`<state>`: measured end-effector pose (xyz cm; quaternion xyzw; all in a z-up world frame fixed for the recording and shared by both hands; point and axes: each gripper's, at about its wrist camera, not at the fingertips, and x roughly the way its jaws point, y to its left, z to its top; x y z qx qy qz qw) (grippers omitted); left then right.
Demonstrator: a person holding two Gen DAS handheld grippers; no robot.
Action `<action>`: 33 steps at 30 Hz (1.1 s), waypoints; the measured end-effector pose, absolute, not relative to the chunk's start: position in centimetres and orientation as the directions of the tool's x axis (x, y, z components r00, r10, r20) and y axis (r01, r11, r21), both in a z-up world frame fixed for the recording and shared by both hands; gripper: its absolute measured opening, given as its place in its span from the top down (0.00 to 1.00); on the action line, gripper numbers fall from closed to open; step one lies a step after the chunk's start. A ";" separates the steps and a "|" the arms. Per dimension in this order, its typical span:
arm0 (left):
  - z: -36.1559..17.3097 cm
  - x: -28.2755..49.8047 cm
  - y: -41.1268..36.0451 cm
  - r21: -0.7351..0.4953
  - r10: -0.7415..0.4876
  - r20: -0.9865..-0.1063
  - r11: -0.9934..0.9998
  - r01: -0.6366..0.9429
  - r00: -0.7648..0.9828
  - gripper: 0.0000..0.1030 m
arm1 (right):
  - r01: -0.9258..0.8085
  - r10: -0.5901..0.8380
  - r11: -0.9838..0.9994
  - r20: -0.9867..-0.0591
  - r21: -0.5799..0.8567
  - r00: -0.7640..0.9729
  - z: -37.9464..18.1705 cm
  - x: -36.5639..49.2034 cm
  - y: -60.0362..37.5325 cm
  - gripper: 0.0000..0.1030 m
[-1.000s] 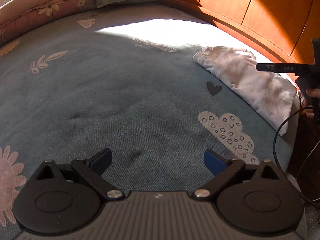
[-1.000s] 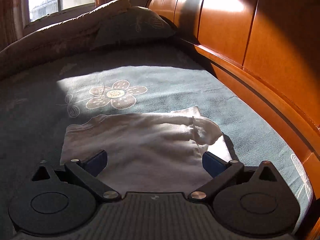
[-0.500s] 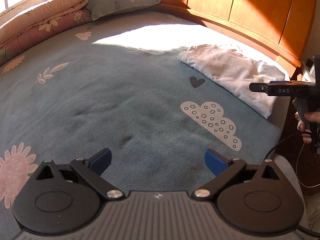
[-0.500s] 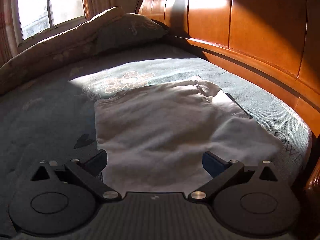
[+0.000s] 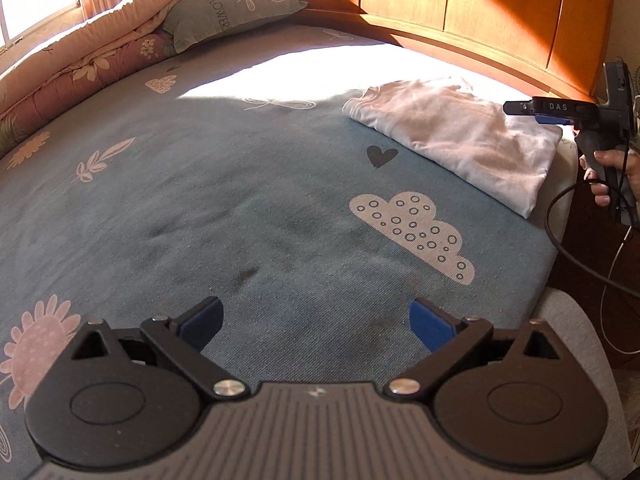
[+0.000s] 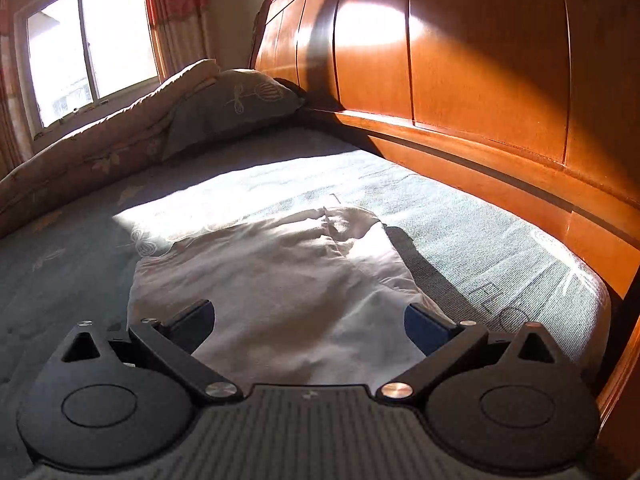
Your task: Fold clothes
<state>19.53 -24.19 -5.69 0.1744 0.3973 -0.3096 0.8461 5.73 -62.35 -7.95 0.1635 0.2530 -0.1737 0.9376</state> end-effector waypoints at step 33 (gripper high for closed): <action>-6.2 19.5 -21.1 0.033 -0.384 -0.762 0.781 0.624 0.521 0.03 | 0.225 -0.080 0.953 -0.545 0.205 0.834 -6.6 5.2 -48.8 0.00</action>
